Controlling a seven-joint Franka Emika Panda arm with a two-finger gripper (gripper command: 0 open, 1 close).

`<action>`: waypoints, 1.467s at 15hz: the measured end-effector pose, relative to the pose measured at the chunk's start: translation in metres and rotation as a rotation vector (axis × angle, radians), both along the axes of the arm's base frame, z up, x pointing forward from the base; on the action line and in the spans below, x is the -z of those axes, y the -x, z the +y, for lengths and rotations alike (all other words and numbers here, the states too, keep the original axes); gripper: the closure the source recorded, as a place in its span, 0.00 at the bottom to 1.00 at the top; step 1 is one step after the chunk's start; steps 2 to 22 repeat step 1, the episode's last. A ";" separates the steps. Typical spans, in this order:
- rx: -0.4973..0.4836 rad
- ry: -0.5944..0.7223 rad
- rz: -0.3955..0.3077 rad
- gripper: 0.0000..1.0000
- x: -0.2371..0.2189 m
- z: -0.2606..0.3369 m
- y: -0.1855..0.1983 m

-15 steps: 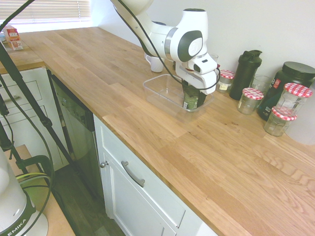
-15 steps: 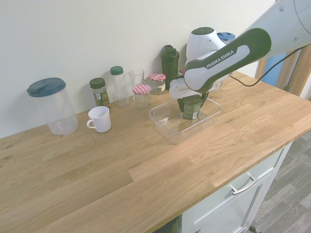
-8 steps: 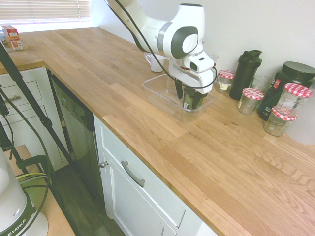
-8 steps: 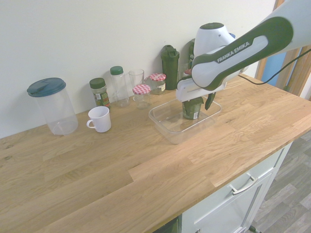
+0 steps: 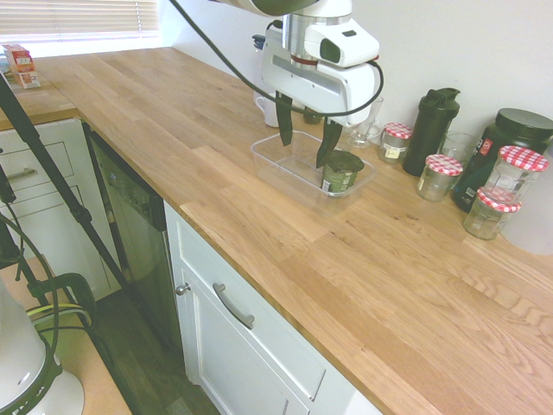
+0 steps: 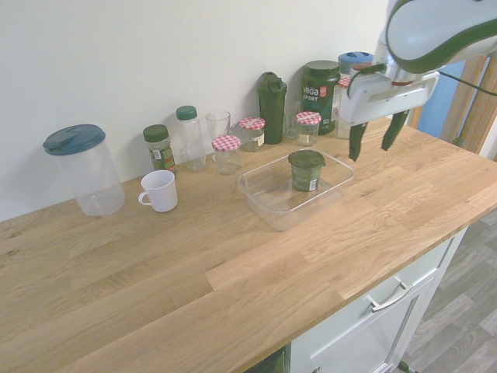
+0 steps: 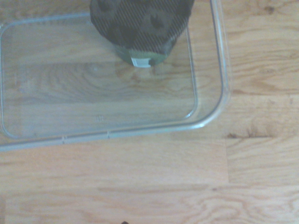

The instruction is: Put the cereal into the container

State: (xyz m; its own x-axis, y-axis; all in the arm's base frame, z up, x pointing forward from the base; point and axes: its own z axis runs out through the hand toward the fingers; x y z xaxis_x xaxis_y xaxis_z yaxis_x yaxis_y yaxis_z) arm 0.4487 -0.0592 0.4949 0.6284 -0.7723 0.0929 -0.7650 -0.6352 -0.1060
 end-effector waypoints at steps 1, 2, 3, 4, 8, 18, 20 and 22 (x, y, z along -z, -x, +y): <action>-0.003 -0.008 0.005 0.00 0.004 -0.005 0.010; -0.003 -0.008 0.005 0.00 0.004 -0.005 0.010; -0.003 -0.008 0.005 0.00 0.004 -0.005 0.010; -0.003 -0.008 0.005 0.00 0.004 -0.005 0.010; -0.003 -0.008 0.005 0.00 0.004 -0.005 0.010; -0.003 -0.008 0.005 0.00 0.004 -0.005 0.010; -0.003 -0.008 0.005 0.00 0.004 -0.005 0.010; -0.003 -0.008 0.005 0.00 0.004 -0.005 0.010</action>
